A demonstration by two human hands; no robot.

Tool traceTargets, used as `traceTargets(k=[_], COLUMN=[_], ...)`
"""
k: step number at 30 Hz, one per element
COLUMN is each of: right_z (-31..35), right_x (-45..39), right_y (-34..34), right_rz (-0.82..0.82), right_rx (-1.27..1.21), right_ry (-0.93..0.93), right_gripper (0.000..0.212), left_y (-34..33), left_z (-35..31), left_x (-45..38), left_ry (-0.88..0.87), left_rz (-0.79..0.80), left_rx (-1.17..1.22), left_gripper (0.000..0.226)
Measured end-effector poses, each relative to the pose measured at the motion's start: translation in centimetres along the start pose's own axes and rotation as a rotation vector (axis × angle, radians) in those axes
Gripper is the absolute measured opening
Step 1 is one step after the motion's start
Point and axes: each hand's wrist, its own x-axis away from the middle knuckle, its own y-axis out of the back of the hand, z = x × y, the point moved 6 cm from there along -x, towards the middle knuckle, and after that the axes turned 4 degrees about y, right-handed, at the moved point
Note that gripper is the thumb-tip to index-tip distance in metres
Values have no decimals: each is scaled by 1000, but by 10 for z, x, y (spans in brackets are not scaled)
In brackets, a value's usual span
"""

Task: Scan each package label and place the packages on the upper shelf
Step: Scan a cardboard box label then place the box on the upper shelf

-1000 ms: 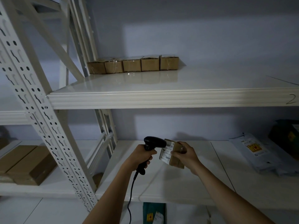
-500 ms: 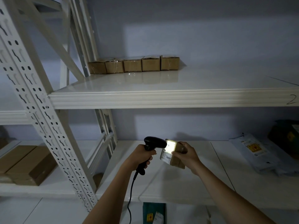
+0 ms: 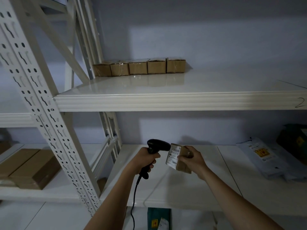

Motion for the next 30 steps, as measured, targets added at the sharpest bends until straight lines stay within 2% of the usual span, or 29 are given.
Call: traceTargets(k=[23,30], right_z=[-7,-1], right_x=[3,6], right_y=[4,5], right_rz=[-8,-5], right_rx=[37,33], right_ry=[-1,4], right_gripper=[38,37], left_y=[0,0], left_z=[-4,-3], left_x=[13,13], left_ry=[-13,-21], left_rz=[-15,-26], left_rx=[9,7], left_gripper=[13,32])
